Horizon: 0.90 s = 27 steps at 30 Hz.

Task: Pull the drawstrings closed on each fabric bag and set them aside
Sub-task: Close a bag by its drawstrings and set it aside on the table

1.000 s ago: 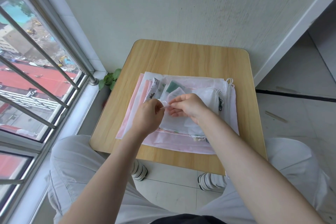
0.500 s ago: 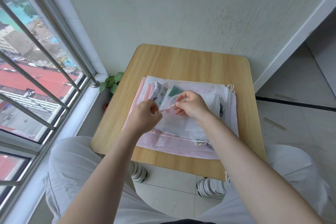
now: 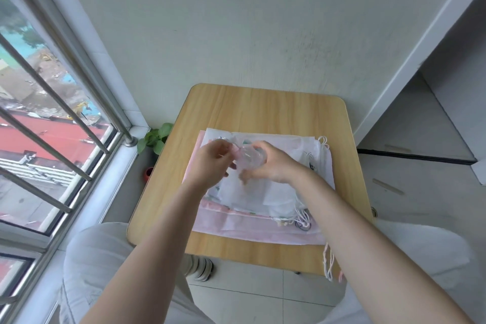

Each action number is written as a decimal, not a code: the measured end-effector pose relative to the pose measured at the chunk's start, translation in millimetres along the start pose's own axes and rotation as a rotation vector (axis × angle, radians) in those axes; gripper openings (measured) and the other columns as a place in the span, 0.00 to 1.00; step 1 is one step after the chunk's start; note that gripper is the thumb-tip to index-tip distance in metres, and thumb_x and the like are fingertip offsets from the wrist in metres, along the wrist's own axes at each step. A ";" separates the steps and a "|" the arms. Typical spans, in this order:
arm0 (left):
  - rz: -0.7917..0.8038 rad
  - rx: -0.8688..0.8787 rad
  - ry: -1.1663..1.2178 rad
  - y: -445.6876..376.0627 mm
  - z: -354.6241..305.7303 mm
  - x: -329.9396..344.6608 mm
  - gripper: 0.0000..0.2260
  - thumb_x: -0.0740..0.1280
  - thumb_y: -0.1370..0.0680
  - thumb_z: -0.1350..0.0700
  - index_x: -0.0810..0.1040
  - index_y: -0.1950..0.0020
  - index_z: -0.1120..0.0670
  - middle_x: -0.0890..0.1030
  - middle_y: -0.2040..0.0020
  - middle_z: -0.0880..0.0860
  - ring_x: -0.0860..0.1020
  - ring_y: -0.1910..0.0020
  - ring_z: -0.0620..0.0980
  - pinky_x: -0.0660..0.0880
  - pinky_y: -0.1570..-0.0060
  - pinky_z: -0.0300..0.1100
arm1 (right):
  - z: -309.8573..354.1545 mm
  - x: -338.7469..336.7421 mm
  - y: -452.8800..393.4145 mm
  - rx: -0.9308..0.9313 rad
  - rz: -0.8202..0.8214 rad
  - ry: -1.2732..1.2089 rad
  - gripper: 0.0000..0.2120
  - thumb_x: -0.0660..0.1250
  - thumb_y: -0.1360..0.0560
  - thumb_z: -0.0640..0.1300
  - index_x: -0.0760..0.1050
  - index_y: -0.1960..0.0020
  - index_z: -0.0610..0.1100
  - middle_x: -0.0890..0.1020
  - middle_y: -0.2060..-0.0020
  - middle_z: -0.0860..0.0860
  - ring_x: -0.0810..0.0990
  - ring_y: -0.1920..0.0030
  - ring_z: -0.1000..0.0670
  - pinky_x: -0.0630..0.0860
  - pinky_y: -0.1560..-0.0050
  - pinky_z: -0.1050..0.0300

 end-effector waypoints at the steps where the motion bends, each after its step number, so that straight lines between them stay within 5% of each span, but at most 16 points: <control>1: 0.012 -0.033 0.134 -3.7 -2.4 -1.4 0.03 0.66 0.20 0.58 0.77 0.53 0.56 0.85 0.57 0.55 0.84 0.60 0.50 0.79 0.64 0.45 | -1.8 1.9 -5.6 0.012 0.019 -0.017 0.34 0.79 0.38 0.54 0.70 0.36 0.56 0.77 0.44 0.57 0.77 0.45 0.54 0.76 0.47 0.55; 5: 0.007 -0.126 0.401 -42.3 -7.3 -2.3 0.03 0.63 0.19 0.63 0.75 0.50 0.62 0.85 0.54 0.57 0.84 0.59 0.54 0.81 0.61 0.45 | 3.9 -11.3 -40.3 0.077 -0.001 -0.237 0.14 0.74 0.29 0.50 0.73 0.47 0.48 0.80 0.56 0.51 0.79 0.60 0.50 0.75 0.63 0.59; 8: -0.045 -0.202 0.441 -81.2 -8.8 3.1 0.04 0.62 0.20 0.66 0.76 0.53 0.61 0.83 0.55 0.59 0.83 0.60 0.56 0.81 0.59 0.47 | 11.1 -33.2 -72.2 0.149 -0.045 -0.477 0.10 0.68 0.25 0.41 0.69 0.47 0.43 0.82 0.64 0.45 0.80 0.66 0.46 0.76 0.68 0.56; 12: -0.138 -0.236 0.424 -149.1 -21.9 18.7 0.02 0.66 0.21 0.62 0.78 0.53 0.58 0.81 0.59 0.58 0.80 0.65 0.52 0.80 0.65 0.41 | 22.2 -65.3 -130.1 0.188 -0.257 -0.594 0.15 0.64 0.24 0.37 0.66 0.39 0.39 0.82 0.60 0.42 0.80 0.67 0.46 0.79 0.66 0.55; 15: -0.153 -0.255 0.437 -197.2 -27.9 30.3 0.11 0.67 0.21 0.62 0.76 0.39 0.57 0.83 0.52 0.58 0.83 0.60 0.54 0.82 0.56 0.45 | 25.6 -93.0 -160.4 0.128 -0.379 -0.399 0.32 0.67 0.22 0.48 0.55 0.25 0.44 0.77 0.45 0.53 0.78 0.54 0.54 0.71 0.66 0.67; 17: -0.134 -0.279 0.346 -209.8 -26.7 31.0 0.22 0.66 0.22 0.63 0.67 0.28 0.55 0.82 0.49 0.55 0.83 0.55 0.55 0.82 0.52 0.47 | 25.0 -105.4 -165.4 0.080 -0.378 -0.250 0.36 0.65 0.22 0.49 0.49 0.21 0.47 0.72 0.39 0.54 0.73 0.51 0.54 0.69 0.62 0.66; 18: -0.117 -0.288 0.280 -210.8 -24.2 31.2 0.24 0.65 0.22 0.64 0.66 0.26 0.55 0.81 0.50 0.54 0.83 0.54 0.54 0.82 0.51 0.47 | 22.8 -108.5 -165.4 0.055 -0.363 -0.206 0.31 0.65 0.22 0.46 0.55 0.23 0.48 0.73 0.40 0.54 0.73 0.50 0.53 0.70 0.58 0.63; 21: -0.029 -0.213 -0.015 -195.5 -17.9 35.0 0.18 0.64 0.23 0.61 0.75 0.33 0.54 0.83 0.51 0.50 0.82 0.56 0.49 0.81 0.53 0.46 | 14.6 -104.6 -158.5 0.022 -0.324 -0.105 0.12 0.64 0.24 0.41 0.78 0.41 0.46 0.81 0.53 0.54 0.80 0.50 0.49 0.72 0.54 0.57; 24: 0.126 -0.025 -0.316 -165.0 -21.7 49.3 0.11 0.65 0.24 0.58 0.82 0.44 0.50 0.83 0.51 0.46 0.78 0.60 0.42 0.75 0.59 0.36 | 12.2 -97.1 -143.3 0.021 -0.224 0.016 0.08 0.63 0.24 0.42 0.80 0.53 0.41 0.84 0.60 0.49 0.82 0.63 0.51 0.75 0.58 0.58; 27: 0.322 0.144 -0.628 -131.1 -20.3 66.8 0.11 0.67 0.24 0.57 0.82 0.44 0.48 0.82 0.44 0.46 0.76 0.44 0.47 0.71 0.42 0.42 | 17.6 -92.5 -116.3 0.057 -0.015 0.331 0.09 0.65 0.26 0.45 0.82 0.58 0.41 0.84 0.63 0.48 0.78 0.68 0.51 0.74 0.64 0.59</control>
Point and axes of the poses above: each hand's wrist, its own y-axis away from the middle knuckle, its own x-axis out of the palm, z = x × y, the point moved 1 cm from there along -y, towards the middle knuckle
